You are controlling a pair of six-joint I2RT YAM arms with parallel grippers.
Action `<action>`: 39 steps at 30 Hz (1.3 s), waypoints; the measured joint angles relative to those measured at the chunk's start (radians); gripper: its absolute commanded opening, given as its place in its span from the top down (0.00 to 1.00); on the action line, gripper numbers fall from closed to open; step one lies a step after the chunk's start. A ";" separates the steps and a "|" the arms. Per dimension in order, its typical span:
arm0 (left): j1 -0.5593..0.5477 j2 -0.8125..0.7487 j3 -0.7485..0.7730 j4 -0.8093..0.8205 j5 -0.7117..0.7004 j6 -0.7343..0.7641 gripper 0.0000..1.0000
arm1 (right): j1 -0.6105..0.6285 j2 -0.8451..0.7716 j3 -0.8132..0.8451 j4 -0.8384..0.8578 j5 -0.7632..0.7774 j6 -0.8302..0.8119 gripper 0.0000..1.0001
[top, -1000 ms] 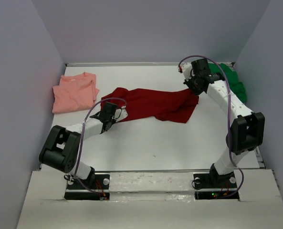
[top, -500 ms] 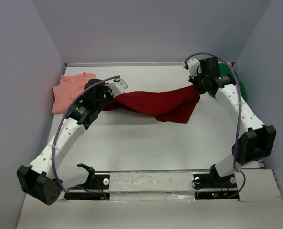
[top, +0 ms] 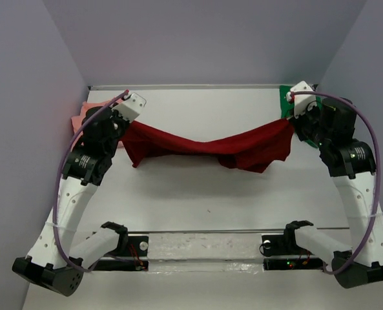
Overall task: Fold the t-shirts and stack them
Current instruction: Flatten the tshirt out
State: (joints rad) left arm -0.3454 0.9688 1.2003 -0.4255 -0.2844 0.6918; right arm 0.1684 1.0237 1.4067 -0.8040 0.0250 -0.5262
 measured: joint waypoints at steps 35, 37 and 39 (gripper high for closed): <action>0.012 0.268 -0.308 0.269 0.003 -0.047 1.00 | -0.010 0.587 0.007 0.185 -0.025 -0.046 1.00; 0.011 0.314 -0.308 0.308 -0.013 -0.046 1.00 | -0.011 0.656 0.037 0.193 -0.028 -0.047 1.00; 0.011 0.382 -0.307 0.356 -0.038 -0.042 1.00 | -0.013 0.730 0.090 0.195 -0.032 -0.050 1.00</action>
State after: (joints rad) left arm -0.3344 1.3506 0.8928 -0.0696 -0.3225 0.6495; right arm 0.1551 1.7535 1.4967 -0.6086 -0.0067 -0.5766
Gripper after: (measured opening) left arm 0.029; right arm 0.044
